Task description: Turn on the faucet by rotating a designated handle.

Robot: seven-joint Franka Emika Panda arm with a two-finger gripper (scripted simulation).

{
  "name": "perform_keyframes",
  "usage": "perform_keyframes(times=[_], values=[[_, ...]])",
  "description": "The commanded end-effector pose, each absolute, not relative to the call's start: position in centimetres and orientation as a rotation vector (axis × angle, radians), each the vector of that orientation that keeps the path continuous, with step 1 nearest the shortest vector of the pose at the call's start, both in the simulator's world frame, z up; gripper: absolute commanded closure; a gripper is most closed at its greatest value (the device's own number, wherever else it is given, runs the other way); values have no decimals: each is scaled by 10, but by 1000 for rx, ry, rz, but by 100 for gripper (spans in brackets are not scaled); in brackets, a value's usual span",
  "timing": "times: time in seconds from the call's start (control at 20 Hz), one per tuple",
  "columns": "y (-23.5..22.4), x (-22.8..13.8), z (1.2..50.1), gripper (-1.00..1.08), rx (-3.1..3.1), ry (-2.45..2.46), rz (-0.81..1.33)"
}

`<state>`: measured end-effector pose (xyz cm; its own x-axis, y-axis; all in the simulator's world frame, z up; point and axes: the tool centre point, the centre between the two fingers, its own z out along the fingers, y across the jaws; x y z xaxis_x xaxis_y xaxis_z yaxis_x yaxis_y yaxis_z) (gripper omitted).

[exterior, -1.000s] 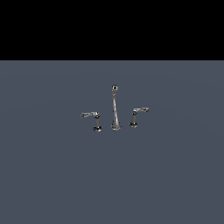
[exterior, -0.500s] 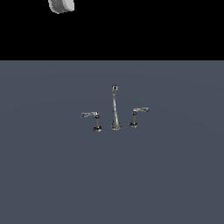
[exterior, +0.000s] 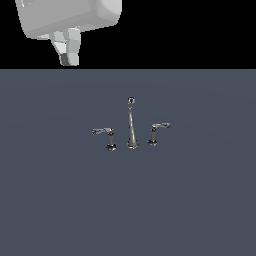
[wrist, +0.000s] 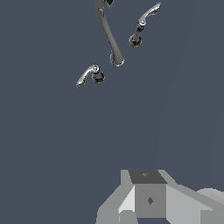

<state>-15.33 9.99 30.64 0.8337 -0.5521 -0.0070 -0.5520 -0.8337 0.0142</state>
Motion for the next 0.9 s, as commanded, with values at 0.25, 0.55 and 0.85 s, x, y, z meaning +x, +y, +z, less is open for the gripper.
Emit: perform_keyframes(times=[0.25, 0.55, 0.85], values=[[116, -120, 265, 108, 2929, -1123, -16], [124, -94, 234, 108, 2867, -1282, -14], [129, -67, 205, 108, 2797, -1431, -12]])
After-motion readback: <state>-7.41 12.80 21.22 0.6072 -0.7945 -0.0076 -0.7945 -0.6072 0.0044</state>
